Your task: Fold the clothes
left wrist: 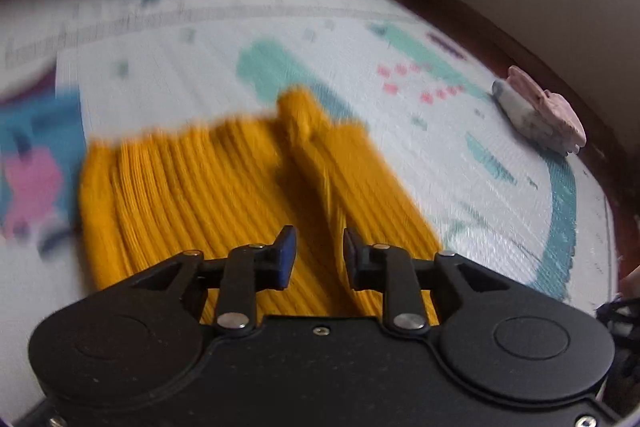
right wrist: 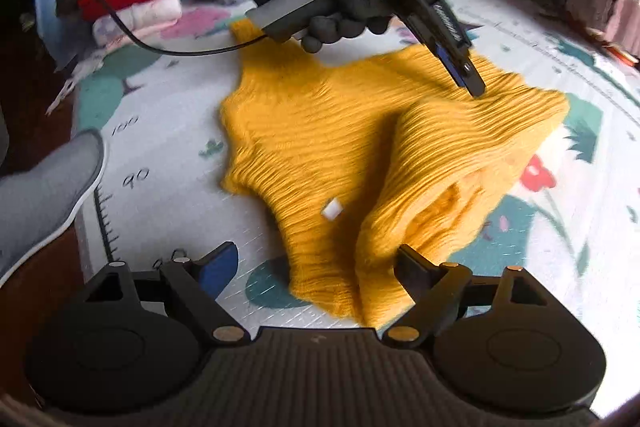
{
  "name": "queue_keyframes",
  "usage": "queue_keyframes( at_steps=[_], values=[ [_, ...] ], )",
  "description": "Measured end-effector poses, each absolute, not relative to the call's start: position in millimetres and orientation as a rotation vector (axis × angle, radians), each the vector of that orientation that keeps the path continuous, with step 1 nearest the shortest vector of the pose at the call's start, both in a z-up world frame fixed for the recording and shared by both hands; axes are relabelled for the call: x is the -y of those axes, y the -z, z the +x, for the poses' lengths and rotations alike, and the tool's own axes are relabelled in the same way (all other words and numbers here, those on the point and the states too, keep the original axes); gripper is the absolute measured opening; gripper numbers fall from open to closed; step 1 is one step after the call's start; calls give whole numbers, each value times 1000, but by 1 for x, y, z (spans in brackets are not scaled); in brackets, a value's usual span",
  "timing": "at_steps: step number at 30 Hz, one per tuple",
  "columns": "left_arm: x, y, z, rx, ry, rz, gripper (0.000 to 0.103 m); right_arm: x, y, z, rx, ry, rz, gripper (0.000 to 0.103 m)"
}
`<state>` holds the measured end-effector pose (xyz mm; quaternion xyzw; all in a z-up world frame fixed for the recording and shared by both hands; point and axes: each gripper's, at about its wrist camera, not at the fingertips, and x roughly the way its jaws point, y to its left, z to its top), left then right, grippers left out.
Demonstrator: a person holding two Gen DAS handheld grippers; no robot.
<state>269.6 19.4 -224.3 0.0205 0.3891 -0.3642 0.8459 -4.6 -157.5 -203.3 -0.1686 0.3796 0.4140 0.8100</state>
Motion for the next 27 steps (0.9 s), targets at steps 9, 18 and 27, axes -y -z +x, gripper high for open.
queue_keyframes(
  at_steps=[9,18,27],
  values=[
    [-2,253,311,-989,817,-108,11,149,209,5,-818,-895,-378,81],
    [-18,224,310,-818,813,-195,9,153,217,19,-925,-954,-237,93],
    [-1,246,309,-853,760,22,42,164,206,8,-875,-885,-247,85]
  ],
)
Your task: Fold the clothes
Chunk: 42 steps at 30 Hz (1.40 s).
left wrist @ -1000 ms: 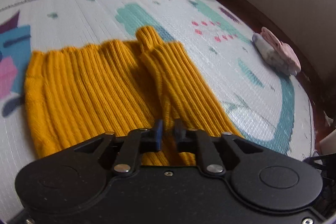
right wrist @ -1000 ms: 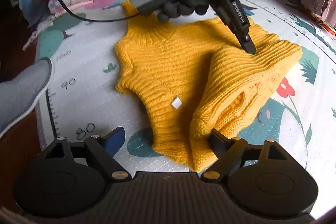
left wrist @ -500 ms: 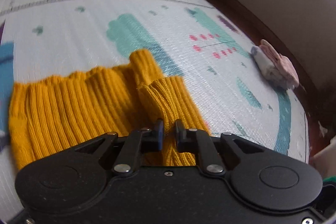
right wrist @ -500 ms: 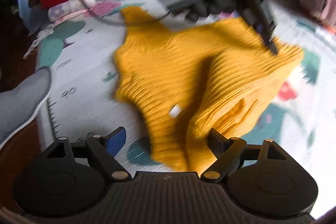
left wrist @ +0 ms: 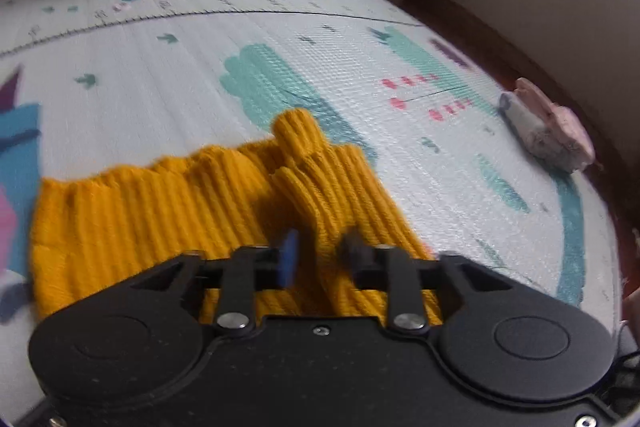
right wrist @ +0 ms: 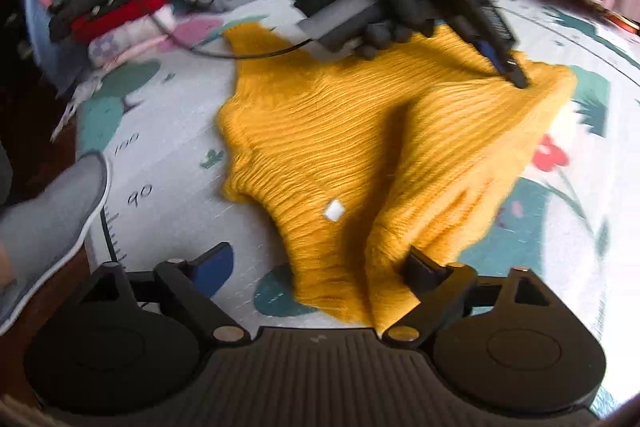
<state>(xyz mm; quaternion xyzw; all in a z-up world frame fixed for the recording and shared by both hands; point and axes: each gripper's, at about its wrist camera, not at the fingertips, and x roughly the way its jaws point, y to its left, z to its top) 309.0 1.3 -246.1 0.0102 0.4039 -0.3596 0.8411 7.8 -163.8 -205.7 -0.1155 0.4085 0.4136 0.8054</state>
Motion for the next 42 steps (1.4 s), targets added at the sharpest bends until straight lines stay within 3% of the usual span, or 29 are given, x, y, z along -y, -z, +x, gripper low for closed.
queue_keyframes(
  at_steps=[1,4,6,7,10,14,18,27,29,32,37,41,42],
  values=[
    [-3,238,305,-817,764,58,42,170,202,9,-853,-862,-241,83],
    [-3,220,291,-741,828,135,41,183,193,16,-786,-799,-216,59],
    [5,218,283,-734,897,154,41,183,189,27,-742,-781,-211,54],
    [11,220,281,-728,916,180,40,179,189,34,-725,-788,-221,44],
    [33,237,279,-714,941,285,40,171,197,57,-725,-798,-242,39],
    [45,260,280,-709,971,381,43,159,224,61,-786,-837,-322,40],
    [43,244,283,-747,953,381,43,158,221,61,-801,-824,-303,40],
    [-59,217,297,-782,699,171,43,165,181,46,-888,-926,-419,42],
    [-70,216,307,-789,682,49,42,163,173,46,-920,-977,-540,48],
    [-69,219,334,-819,690,-141,42,156,158,50,-935,-1033,-693,57],
    [-21,236,384,-904,702,-266,42,120,151,59,-915,-1101,-847,59],
    [15,256,404,-1027,668,-204,31,71,157,54,-878,-1135,-842,64],
    [16,255,402,-1016,680,-194,13,59,159,53,-874,-1137,-824,64]
  ],
)
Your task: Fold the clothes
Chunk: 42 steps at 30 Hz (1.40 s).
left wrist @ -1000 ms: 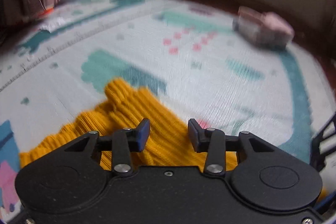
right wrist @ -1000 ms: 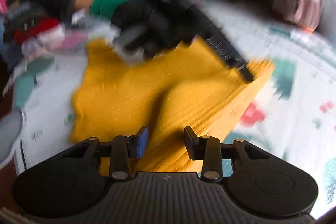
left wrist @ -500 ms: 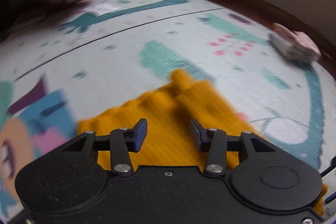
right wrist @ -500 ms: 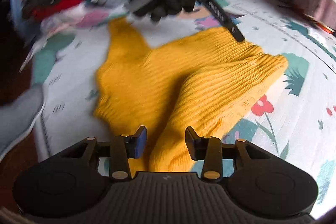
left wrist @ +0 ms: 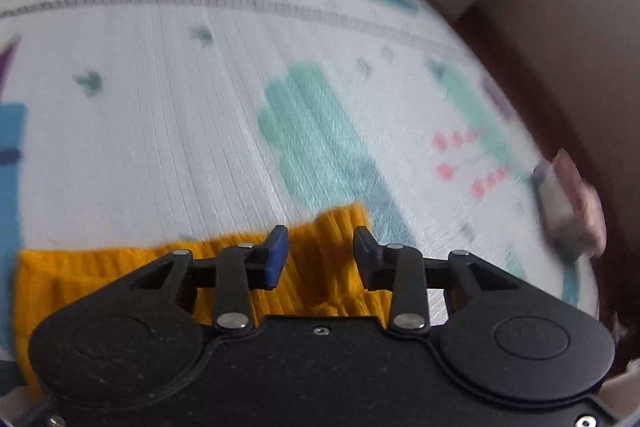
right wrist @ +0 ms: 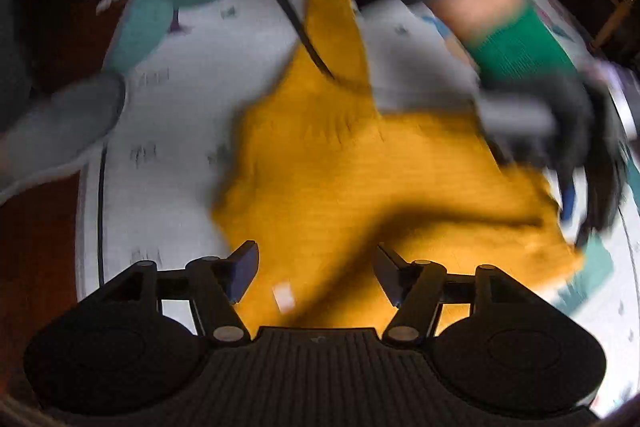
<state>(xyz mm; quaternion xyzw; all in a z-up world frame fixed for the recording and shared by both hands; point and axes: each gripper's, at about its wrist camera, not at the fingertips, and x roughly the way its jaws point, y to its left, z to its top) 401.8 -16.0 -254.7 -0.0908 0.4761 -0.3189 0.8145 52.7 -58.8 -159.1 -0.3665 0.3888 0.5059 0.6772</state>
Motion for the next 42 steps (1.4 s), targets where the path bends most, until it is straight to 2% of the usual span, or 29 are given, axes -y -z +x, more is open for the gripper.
queue_keyframes(
  at_steps=[2,5,7,9,15,18,21,25,31,36,37,40,42],
  values=[
    [18,251,398,-993,705,-174,8,35,163,50,-875,-1119,-755,64],
    [6,242,390,-931,692,-162,4,13,167,48,-901,-1055,-587,64],
    [13,248,388,-922,679,-57,4,4,171,46,-920,-1003,-504,65],
    [25,256,384,-924,663,70,10,-5,178,43,-940,-948,-456,65],
    [-32,214,369,-805,653,-39,28,-18,190,18,-857,-732,-532,64],
    [-86,202,363,-780,610,-118,30,-22,198,8,-794,-646,-570,62],
    [-129,206,357,-790,533,-175,35,-33,210,-4,-752,-626,-603,52],
    [-164,222,348,-834,456,-282,37,-59,219,-15,-716,-628,-682,51],
    [-177,237,343,-874,432,-325,38,-96,231,-14,-721,-617,-799,57],
    [-173,242,350,-893,462,-357,39,-109,237,11,-727,-578,-811,71],
    [-171,244,352,-897,471,-359,39,-109,237,16,-728,-579,-806,68],
    [-166,250,358,-925,485,-386,39,-94,231,40,-844,-618,-645,34],
    [-165,254,363,-944,476,-393,38,-82,226,52,-896,-619,-551,29]
  ],
)
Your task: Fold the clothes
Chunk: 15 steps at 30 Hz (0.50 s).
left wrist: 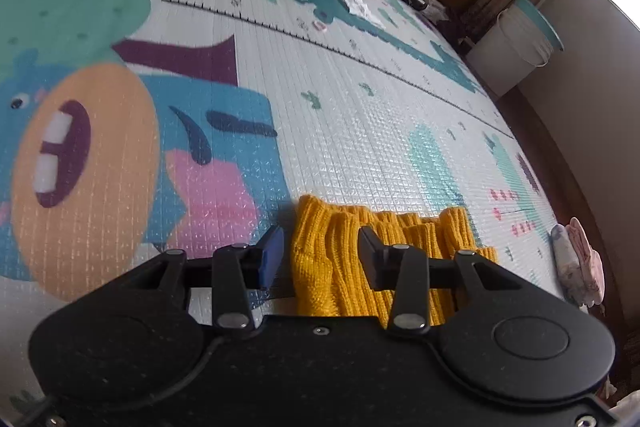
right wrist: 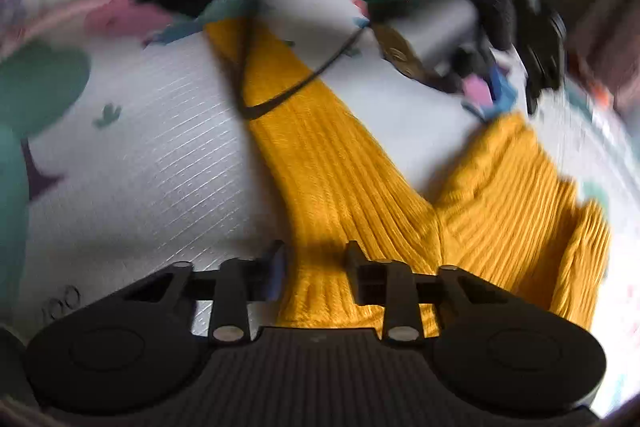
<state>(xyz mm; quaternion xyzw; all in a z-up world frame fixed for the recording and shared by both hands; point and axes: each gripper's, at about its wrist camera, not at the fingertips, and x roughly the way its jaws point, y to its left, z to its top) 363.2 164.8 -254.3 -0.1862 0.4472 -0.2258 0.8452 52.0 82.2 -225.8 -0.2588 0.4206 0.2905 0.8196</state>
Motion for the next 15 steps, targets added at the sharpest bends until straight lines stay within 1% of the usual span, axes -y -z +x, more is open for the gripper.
queue_keyframes(
  at_steps=[4,6,7,8,9,15],
  values=[
    [-162,264,369,-1002,463,-416,35,-66,215,58,-892,-612,-459,12],
    [-159,266,368,-1017,456,-400,34,-60,209,58,-884,-603,-408,12],
    [-158,265,368,-1016,458,-393,32,-57,206,58,-880,-595,-380,11],
    [-158,264,367,-1014,458,-388,7,-54,203,58,-874,-585,-349,11],
    [-157,262,366,-1012,458,-382,4,-51,200,58,-868,-573,-316,11],
    [-141,229,357,-965,475,-382,2,-13,176,55,-831,-470,-58,10]
  ],
)
